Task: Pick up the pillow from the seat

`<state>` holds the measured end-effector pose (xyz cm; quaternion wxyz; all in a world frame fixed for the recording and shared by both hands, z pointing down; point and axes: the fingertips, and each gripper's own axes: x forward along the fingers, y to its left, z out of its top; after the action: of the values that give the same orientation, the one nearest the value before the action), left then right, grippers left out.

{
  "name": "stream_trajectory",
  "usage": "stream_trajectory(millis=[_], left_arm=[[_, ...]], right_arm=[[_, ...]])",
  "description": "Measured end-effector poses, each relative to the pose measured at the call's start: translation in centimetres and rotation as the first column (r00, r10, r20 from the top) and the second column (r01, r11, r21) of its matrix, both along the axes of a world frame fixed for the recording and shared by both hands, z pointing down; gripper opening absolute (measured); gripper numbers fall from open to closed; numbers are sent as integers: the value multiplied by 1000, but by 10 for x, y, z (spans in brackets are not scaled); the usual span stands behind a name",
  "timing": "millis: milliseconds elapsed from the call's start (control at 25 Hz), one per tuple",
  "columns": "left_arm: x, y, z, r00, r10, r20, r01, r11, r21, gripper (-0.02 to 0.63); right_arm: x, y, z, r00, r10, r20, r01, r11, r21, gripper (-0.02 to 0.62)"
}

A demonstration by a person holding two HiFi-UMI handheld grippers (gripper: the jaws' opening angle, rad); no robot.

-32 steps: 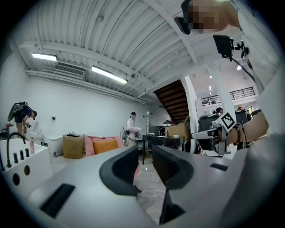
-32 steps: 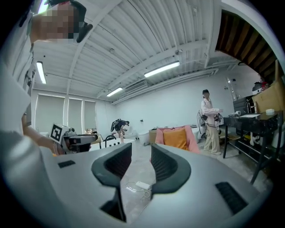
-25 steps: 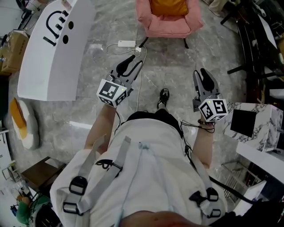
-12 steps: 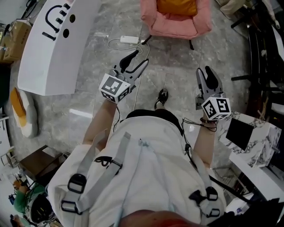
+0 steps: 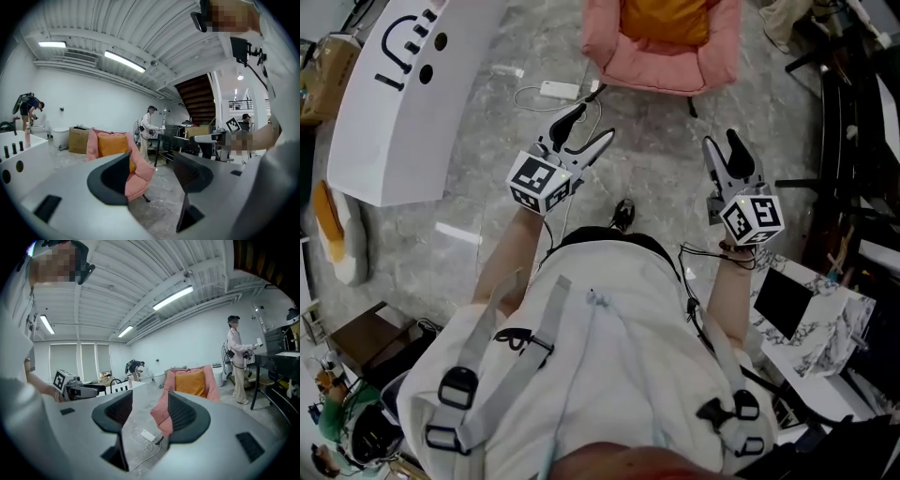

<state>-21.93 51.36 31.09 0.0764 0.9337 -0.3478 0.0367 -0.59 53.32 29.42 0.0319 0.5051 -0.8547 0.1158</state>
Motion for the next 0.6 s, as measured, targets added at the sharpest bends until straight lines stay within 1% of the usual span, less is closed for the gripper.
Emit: stream_trajectory(millis=[120,240,320,400,480,600], left_arm=[[14,-15,0,1000,-22,9,22,1000,22,289],[21,-31,5,999,-43,9,43,999,8,299],[23,-38,8,999,-48,-4,48,999,-6,307],[20,-46,7,998,-66,-10,66,998,-10,313],[25,-53,8,996,-84,1,84,996,-10,329],[48,-57,14,998,-64,18,65,998,-24,350]], right_arm=[[12,-21,-1,1000,-26,2,26,1000,5,235],[16,-37,0,999,-54,-3,54,999,-1,248],[19,-43,1,998,-63,-12,63,998,-7,253],[21,-53,3,997,-73,-4,72,997,-13,253],[29,-63,7,997,-77,11,77,997,-24,256],[51,-66,14,997,-67,25,68,997,-41,273]])
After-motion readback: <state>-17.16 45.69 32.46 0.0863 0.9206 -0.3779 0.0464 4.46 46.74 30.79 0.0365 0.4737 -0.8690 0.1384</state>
